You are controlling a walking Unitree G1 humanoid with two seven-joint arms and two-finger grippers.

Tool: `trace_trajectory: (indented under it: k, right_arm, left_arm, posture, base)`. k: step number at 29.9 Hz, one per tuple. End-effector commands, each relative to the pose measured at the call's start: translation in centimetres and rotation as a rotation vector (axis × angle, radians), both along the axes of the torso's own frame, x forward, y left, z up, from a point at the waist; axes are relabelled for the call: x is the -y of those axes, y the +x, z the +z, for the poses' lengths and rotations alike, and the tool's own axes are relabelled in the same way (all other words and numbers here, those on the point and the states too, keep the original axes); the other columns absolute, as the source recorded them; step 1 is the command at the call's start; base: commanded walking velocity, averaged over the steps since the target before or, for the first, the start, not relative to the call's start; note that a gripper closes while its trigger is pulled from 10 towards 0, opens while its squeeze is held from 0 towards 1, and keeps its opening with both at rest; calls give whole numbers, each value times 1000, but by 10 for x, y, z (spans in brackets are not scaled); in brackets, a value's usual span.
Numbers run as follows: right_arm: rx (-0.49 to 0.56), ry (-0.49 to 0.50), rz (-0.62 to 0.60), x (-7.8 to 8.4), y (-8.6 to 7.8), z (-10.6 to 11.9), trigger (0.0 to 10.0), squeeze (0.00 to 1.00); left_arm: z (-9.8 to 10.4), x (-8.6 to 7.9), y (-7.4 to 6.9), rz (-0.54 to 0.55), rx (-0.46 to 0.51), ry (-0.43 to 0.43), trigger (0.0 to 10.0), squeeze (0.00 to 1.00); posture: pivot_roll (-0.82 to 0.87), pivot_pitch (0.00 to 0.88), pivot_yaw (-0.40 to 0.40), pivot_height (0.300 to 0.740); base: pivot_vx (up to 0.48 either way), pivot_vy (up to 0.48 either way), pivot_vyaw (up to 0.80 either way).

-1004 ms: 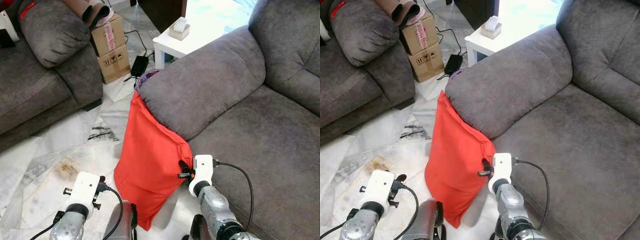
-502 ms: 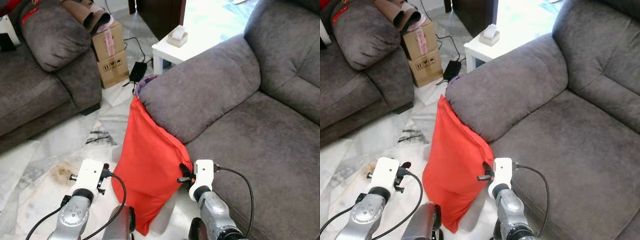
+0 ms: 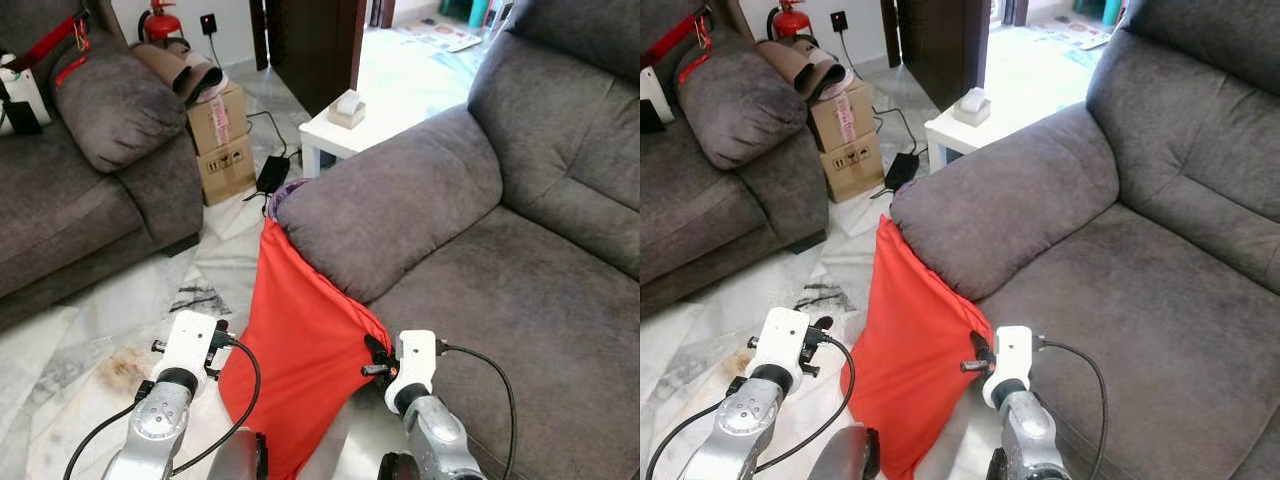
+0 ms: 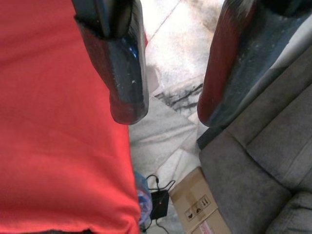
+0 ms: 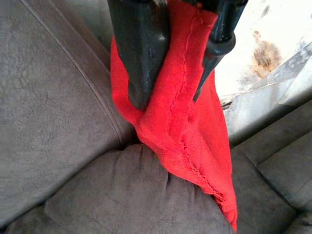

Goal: Move the pillow to the sofa from floor

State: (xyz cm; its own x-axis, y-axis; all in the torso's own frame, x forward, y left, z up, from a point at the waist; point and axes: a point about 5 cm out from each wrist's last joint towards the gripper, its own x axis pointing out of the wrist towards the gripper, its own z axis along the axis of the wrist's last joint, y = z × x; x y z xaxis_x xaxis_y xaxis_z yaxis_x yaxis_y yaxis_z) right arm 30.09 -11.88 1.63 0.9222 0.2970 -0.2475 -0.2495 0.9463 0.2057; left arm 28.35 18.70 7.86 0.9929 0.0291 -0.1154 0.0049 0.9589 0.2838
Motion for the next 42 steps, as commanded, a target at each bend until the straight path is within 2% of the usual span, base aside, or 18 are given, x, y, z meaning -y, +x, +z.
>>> trace_trajectory:
  k: [1,16,21,31,37,41,42]
  right_arm:
    - [65,18,-31,8,4,8,10000,0]
    - [87,40,-33,9,3,10,10000,0]
    - [79,46,26,8,-3,6,10000,0]
    - [71,69,70,6,-7,4,10000,0]
    - [35,126,140,-1,-12,0,10000,0]
    - [12,132,233,-6,-18,-4,10000,0]
    - [8,137,294,-6,-20,-4,10000,0]
  left_arm:
    - [-7,-2,-2,11,-17,-20,10000,0]
    - [-9,2,-1,-23,-8,-25,10000,0]
    - [-11,7,-5,-105,-13,-50,10000,0]
    - [-10,10,-3,-133,-12,-58,10000,0]
    - [-9,9,-4,-148,-11,-62,10000,0]
    - [-10,6,-5,-168,-24,-60,10000,0]
    - [-13,6,-7,-219,-65,-62,10000,0]
  posture:
    - [109,77,-7,623]
    - [108,48,1,658]
    - [107,33,4,688]
    - [106,41,4,733]
    - [110,58,4,740]
    - [111,63,7,740]
    - [110,66,9,740]
  base:
    - [0,0,0]
    - [0,0,0]
    - [0,0,0]
    - [0,0,0]
    - [0,0,0]
    - [0,0,0]
    - [0,0,0]
